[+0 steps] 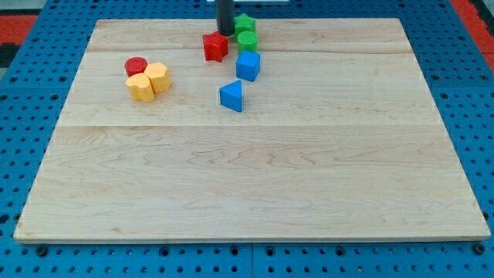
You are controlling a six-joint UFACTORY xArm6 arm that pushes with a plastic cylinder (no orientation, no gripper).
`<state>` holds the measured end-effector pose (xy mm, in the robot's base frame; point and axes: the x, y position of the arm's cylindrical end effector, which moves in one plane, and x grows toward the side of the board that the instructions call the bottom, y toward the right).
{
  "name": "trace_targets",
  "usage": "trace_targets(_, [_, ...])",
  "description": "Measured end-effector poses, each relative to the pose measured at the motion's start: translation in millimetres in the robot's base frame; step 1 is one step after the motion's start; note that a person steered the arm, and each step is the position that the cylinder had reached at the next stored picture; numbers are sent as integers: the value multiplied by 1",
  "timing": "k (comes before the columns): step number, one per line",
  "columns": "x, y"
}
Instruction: Move the red star slightly to the left of the blue cube
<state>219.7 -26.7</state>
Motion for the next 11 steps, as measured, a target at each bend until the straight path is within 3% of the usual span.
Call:
trace_targets(9, [2,-58])
trace_targets(10, [5,-59])
trace_targets(11, [36,-59])
